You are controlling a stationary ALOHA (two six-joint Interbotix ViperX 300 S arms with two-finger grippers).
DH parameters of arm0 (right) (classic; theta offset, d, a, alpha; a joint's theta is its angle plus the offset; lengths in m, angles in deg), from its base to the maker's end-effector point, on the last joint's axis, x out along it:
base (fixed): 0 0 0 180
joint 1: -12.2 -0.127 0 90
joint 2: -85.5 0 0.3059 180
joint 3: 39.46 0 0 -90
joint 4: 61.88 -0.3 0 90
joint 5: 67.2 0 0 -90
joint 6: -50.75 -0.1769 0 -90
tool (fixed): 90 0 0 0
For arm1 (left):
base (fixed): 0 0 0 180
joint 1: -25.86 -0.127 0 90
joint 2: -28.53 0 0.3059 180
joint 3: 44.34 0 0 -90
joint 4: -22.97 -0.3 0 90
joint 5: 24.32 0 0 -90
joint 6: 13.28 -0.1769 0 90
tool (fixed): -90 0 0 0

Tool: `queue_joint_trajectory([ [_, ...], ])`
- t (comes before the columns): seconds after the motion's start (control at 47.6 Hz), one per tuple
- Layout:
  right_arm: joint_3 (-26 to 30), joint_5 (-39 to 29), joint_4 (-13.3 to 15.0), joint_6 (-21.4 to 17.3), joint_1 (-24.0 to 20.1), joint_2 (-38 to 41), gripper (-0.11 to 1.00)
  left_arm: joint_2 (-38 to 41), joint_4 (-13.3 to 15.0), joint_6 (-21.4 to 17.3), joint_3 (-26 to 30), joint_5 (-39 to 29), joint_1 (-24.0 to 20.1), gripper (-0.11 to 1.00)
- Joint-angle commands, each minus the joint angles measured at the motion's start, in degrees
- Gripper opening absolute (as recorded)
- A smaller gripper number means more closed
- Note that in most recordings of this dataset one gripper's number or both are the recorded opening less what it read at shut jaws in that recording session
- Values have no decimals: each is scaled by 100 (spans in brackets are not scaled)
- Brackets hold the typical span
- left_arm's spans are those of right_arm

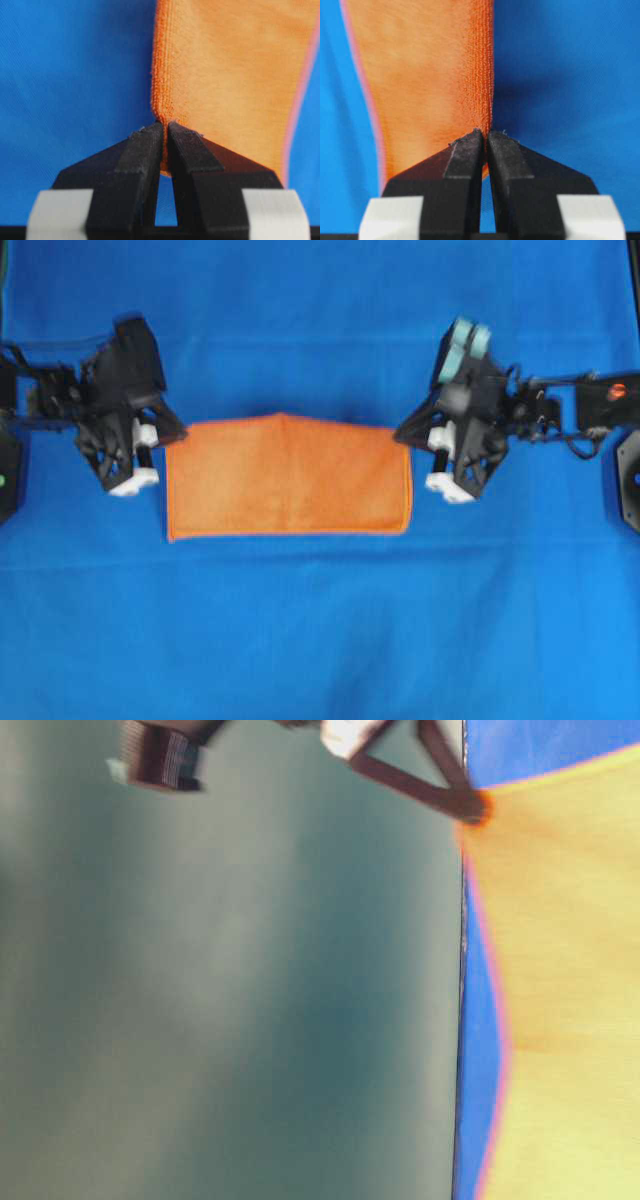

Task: Fold the orange towel.
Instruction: 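Grasp the folded towel's left and right ends with both grippers and lift, then rotate the lifted towel vertical, left gripper moving down, right gripper up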

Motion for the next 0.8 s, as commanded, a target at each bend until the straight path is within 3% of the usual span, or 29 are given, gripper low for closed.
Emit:
queue_joint_trajectory([
  [0.0,97,-123,35,9,0,-431,3,-404,0,0,176,-79,9,4],
  [0.294,44,-185,158,9,0,-1037,3,-1213,0,0,114,-79,123,4],
  [0.567,88,-141,193,-9,97,-958,3,-1107,0,18,149,26,167,4],
  [0.777,237,-149,220,0,545,-721,3,-729,0,9,264,826,712,4],
])
